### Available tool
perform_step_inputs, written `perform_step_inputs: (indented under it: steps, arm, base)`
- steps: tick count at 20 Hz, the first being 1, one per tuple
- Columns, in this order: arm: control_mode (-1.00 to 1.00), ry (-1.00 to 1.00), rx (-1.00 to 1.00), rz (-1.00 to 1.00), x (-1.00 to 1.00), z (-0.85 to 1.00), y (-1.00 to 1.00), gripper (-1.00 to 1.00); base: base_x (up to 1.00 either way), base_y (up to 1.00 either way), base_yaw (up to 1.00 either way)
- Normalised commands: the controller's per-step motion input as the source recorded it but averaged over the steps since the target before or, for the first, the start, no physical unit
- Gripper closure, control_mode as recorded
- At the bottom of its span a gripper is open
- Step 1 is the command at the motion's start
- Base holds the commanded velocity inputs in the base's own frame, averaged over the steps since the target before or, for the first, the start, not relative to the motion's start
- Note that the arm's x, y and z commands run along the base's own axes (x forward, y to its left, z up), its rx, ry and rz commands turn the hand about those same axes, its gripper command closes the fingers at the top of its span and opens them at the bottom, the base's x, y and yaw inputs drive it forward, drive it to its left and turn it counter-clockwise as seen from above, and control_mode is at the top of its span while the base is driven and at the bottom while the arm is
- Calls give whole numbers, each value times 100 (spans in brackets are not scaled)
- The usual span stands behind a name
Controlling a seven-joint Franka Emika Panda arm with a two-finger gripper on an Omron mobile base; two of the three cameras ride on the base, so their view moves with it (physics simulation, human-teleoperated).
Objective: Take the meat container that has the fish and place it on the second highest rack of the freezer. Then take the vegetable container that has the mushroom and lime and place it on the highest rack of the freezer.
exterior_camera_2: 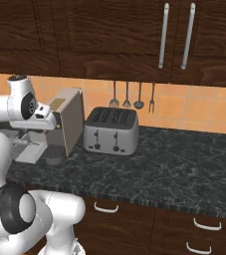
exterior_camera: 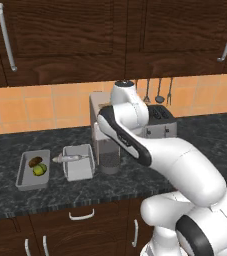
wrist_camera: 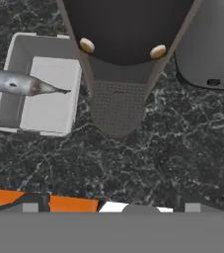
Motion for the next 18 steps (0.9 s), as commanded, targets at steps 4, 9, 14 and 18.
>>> perform_step_inputs:
  steps: [4, 9, 14, 18]
  arm:
    - [-100, 0, 2, 0, -5, -58, 61, -100]
    - [-100, 0, 5, 0, 0, -59, 49, -100]
    - [-100, 0, 4, 0, 0, -32, 29, -100]
    - [-100, 7, 0, 0, 17, 0, 0, -100]
  base:
    - [0, 0, 0]
    - [0, 0, 0]
    - [0, 0, 0]
    - [0, 0, 0]
